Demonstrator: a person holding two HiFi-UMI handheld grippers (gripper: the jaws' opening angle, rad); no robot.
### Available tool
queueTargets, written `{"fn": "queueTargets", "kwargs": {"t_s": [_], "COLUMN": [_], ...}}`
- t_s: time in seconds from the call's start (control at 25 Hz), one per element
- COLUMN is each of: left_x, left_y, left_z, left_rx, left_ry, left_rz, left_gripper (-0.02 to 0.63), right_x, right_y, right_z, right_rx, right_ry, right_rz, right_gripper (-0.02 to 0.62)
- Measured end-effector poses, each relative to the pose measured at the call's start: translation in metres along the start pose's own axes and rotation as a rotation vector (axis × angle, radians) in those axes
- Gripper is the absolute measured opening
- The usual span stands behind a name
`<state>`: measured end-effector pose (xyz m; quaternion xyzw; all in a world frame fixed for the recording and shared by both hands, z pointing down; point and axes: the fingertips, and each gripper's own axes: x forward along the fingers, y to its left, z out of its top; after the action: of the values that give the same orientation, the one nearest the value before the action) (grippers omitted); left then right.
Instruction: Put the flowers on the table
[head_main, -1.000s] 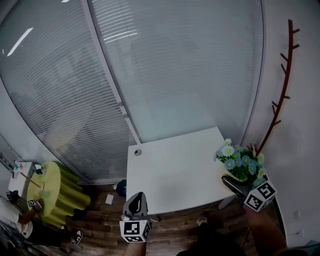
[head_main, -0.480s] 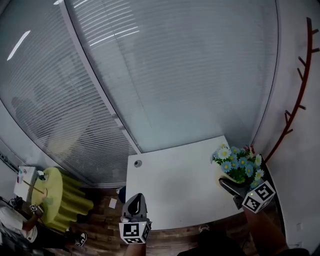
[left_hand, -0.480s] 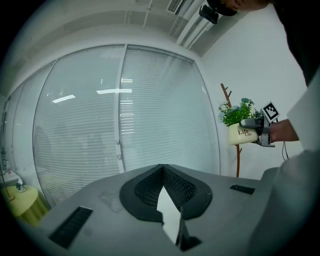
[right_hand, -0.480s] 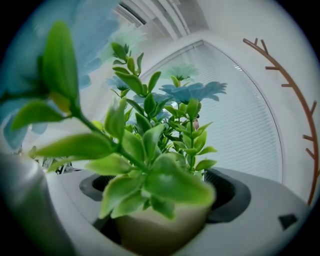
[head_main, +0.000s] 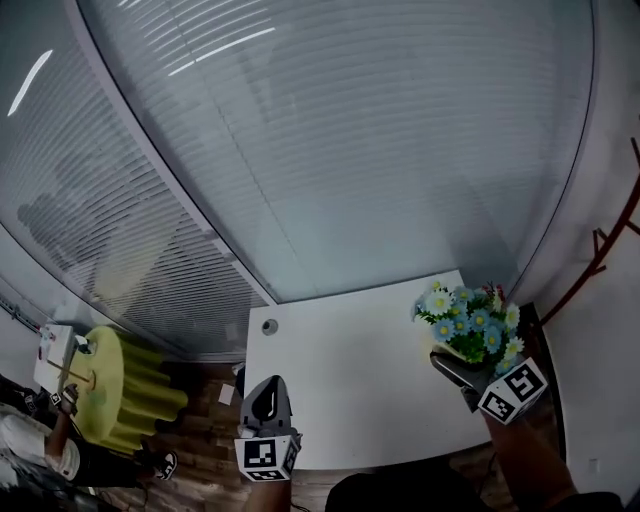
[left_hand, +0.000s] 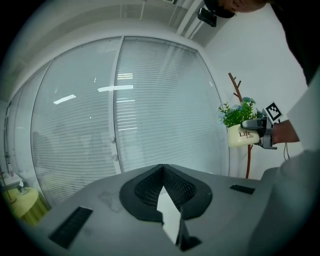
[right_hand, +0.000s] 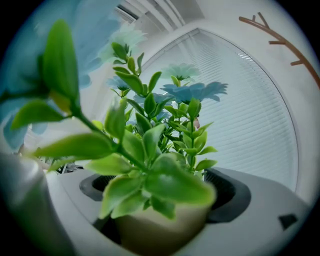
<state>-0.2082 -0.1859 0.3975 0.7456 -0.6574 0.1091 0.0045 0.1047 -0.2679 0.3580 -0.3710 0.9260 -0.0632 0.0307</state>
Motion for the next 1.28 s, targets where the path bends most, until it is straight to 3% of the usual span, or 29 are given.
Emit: {"fn": "queueTargets", "kwargs": {"t_s": [0.4, 0.68, 1.12, 1.28], "left_x": [0.046, 0.064, 0.106, 0.111], "left_y": [0.007, 0.018, 0.019, 0.016], "left_z": [-0.019, -0.012, -0.056, -0.069], "left_rx": [-0.044, -0.017, -0.025, -0.07], "left_ry": [0.013, -0.015, 0.012, 0.03], "left_rz": [-0.058, -0.122, -0.177, -0.177], "left_gripper": [0.005, 0.005, 0.005, 0.005], "right_x": [0.045, 0.061, 0.089, 0.094], "right_y": [0.0, 0.018, 0.008, 0.008], "right_z": [-0.019, -0.028, -0.083, -0.101], "right_rx": [-0.056, -0.12, -0.105, -0.095], "right_ry": [0.038, 0.052, 0.092, 0.119], "right_rz": [-0.003, -0.021, -0.06, -0.058], "right_gripper": [0.522, 0.522, 0.522, 0.522]}}
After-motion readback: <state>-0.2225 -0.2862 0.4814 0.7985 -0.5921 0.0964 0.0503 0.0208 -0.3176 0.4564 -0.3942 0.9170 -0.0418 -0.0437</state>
